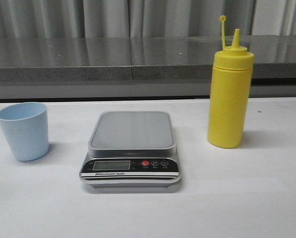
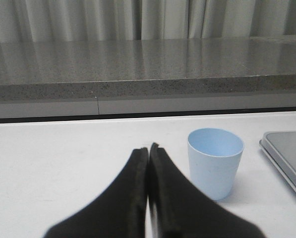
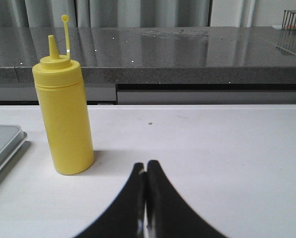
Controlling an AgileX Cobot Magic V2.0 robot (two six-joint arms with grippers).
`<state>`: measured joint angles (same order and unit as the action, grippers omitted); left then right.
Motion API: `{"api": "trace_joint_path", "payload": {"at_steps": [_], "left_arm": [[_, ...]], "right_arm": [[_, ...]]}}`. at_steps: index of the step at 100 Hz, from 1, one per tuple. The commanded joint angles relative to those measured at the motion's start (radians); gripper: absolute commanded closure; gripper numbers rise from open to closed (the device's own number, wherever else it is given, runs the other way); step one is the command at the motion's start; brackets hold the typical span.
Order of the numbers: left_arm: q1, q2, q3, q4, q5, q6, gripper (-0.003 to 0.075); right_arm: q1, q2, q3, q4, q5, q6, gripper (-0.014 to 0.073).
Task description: Pour seasoning into cup on scale with both arms
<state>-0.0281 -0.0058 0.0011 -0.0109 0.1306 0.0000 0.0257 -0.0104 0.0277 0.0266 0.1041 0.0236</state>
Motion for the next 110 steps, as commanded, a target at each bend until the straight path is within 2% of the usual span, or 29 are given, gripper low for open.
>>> {"api": "trace_joint_path", "payload": {"at_steps": [1, 64, 89, 110], "left_arm": [[0.004, -0.029, 0.04, 0.001, -0.078, 0.0, 0.0741], [0.002, -0.013, 0.025, 0.011, -0.091, 0.0, 0.0741], [0.002, 0.078, -0.135, 0.011, -0.064, 0.0, 0.0741], [0.002, 0.237, -0.325, 0.011, 0.118, 0.0, 0.0741]], "right_arm": [[-0.003, -0.022, -0.018, -0.006, -0.071, -0.001, 0.0662], [-0.003, -0.022, -0.018, -0.006, -0.071, -0.001, 0.0662], [-0.003, -0.022, -0.018, -0.006, -0.071, -0.001, 0.0662], [-0.003, -0.022, -0.018, -0.006, -0.071, -0.001, 0.0662]]}}
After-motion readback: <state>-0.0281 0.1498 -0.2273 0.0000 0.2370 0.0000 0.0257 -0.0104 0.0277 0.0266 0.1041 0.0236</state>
